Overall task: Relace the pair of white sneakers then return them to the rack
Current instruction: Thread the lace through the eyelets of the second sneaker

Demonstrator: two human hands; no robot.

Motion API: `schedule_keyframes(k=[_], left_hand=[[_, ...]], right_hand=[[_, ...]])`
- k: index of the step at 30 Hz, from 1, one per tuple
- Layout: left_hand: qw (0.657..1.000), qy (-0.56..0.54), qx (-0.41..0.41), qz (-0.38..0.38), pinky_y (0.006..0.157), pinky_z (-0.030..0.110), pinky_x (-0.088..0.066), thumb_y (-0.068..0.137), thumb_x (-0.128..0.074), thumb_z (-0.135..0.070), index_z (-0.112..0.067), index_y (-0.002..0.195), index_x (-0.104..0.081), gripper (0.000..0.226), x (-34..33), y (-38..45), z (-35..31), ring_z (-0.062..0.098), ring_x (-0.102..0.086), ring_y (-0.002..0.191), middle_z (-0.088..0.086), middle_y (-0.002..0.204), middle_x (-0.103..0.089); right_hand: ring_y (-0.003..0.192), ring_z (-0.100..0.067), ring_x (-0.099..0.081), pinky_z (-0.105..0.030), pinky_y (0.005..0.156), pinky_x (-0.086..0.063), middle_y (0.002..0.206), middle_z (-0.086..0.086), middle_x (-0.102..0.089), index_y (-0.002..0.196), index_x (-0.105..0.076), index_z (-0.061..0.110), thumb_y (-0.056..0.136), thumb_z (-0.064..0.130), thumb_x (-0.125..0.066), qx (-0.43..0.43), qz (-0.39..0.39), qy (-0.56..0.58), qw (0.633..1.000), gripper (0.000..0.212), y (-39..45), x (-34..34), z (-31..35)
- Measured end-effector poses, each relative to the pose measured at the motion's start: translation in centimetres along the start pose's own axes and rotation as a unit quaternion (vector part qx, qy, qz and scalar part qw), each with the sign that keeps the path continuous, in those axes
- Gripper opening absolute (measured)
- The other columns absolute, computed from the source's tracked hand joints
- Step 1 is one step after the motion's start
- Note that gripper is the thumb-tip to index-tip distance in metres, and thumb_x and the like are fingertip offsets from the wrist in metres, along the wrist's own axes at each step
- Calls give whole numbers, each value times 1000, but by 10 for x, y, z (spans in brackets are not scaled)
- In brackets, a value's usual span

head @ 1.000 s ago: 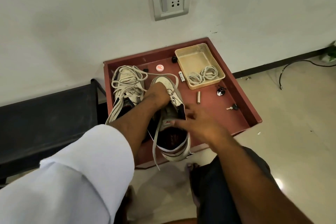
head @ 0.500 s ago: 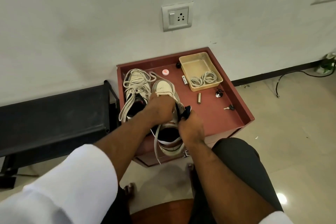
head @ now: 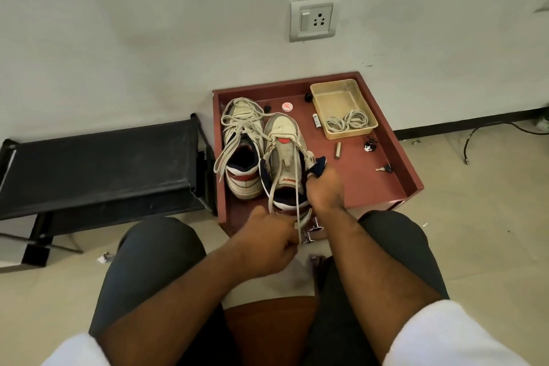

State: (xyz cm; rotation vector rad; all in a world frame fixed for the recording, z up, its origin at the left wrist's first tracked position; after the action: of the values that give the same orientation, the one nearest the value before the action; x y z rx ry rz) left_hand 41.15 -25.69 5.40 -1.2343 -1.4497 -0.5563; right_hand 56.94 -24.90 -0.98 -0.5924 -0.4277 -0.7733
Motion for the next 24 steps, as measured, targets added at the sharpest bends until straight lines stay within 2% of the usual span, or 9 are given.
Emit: schedule_keyframes(k=[5,7,9,11,14,16,19,22,24], left_hand=[[990,-114,84,-26,96,41,-41,91,-57,-28,-23,98,-73,19,-28,-2,19,16,-58,99,-4,103,-63],[963,-211,145,-90,93,38,-48,87,-65,-27,-24,98,-76,16,-35,-3,33,15,-59,100,-4,106,-60],[929,-295,181,-133,91,20,-47,85,-73,-21,-19,98,-77,14,-37,-4,39,10,-54,104,-2,113,-52],[903,-347,201,-152,88,14,-43,83,-76,-16,-14,96,-77,14,-36,-3,43,6,-47,108,-1,122,-43],[872,-415,207,-157,97,22,-44,80,-78,-12,-9,93,-80,13,-35,0,43,8,-48,115,-1,130,-45],[856,-453,190,-161,89,25,-51,78,-78,-6,-4,88,-79,10,-35,1,42,6,-60,99,6,115,-63],[832,-486,217,-158,67,12,-47,82,-74,-5,-2,87,-79,7,-33,-1,41,3,-61,74,12,91,-72],[789,-542,247,-149,67,20,-45,86,-73,-11,-5,87,-78,9,-32,-6,43,14,-59,77,19,92,-73],[748,-602,247,-134,67,26,-43,88,-71,-16,-5,89,-77,12,-29,-10,41,19,-57,77,22,92,-71]], right_hand=[[105,-29,-62,-27,75,-39,106,-6,-65,122,-58,12,92,20,-64,22,26,27,999,32,-2,3,-3],[119,-19,-53,-29,93,-43,125,-1,-56,140,-44,19,85,23,-74,81,57,45,994,62,-8,14,-1],[137,-17,-34,-37,112,-32,148,2,-39,144,-41,29,82,14,-76,221,63,-44,972,74,-19,31,3],[144,-14,-17,-42,115,-18,154,12,-30,134,-54,38,82,8,-73,354,91,-172,915,63,-34,40,5],[146,-14,-16,-42,108,-16,149,24,-37,116,-69,39,82,15,-73,424,148,-267,853,41,-52,35,0],[143,-13,-24,-37,101,-16,141,25,-48,107,-73,37,84,24,-72,422,150,-281,849,27,-53,32,-1],[137,-12,-32,-32,93,-15,133,24,-56,101,-74,34,83,30,-72,424,145,-282,848,18,-48,29,2],[132,-11,-35,-32,93,-18,129,23,-59,98,-74,31,83,30,-72,439,147,-273,843,15,-46,26,3],[125,-9,-41,-33,94,-23,122,23,-62,95,-74,30,82,27,-73,424,140,-236,863,14,-44,26,1]])
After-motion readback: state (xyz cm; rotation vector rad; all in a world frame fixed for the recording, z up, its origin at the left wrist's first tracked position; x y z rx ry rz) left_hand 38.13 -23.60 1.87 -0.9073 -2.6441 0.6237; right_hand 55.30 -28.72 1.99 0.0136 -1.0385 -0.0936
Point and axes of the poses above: each hand's wrist, its own y-axis towards the middle knuckle, its own x-axis out of the back of the hand, z = x × y, the point moved 2 cm from there along y, towards the middle knuckle
